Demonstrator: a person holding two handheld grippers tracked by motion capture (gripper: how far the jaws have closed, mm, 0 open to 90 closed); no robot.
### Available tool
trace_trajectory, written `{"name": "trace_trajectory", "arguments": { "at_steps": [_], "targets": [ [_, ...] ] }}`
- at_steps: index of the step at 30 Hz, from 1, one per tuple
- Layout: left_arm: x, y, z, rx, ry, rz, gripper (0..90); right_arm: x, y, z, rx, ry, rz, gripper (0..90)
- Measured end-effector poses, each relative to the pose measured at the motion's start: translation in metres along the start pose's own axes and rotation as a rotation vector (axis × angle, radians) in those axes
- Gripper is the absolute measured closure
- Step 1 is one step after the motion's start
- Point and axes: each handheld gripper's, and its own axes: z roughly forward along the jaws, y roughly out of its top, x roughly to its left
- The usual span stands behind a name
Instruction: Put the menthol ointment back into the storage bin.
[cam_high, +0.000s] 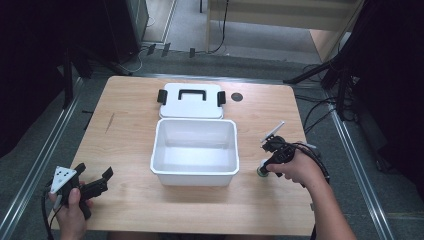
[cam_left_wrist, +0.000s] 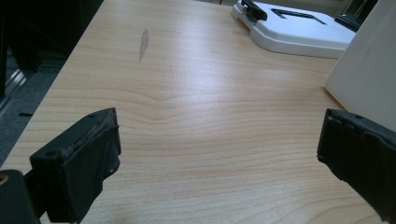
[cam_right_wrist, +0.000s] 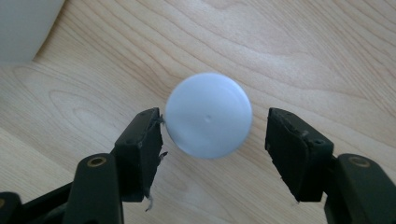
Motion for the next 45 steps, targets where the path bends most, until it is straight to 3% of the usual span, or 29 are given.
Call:
{"name": "trace_trajectory", "arguments": {
  "at_steps": [6,14,19,31,45],
  "targets": [
    [0.0,0.0,0.0,-0.001,0.001,-0.006,0.2,0.004,0.008,0.003,0.024,0.007,0.036,44.8],
    [0.001,0.0,0.0,0.0,0.004,-0.008,0.2,0.005,0.012,0.008,0.063,-0.018,0.08,51.5],
    [0.0,0.0,0.0,0.001,0.006,-0.006,0.2,0.007,0.014,0.003,0.057,-0.004,0.077,51.8],
    [0.0,0.0,0.001,0.002,0.004,-0.005,0.2,0.013,0.022,-0.032,0.063,0.025,0.042,51.8],
    [0.0,0.0,0.001,0.004,0.004,0.0,0.2,0.025,0.044,-0.089,0.041,0.027,0.004,51.9]
  ]
}}
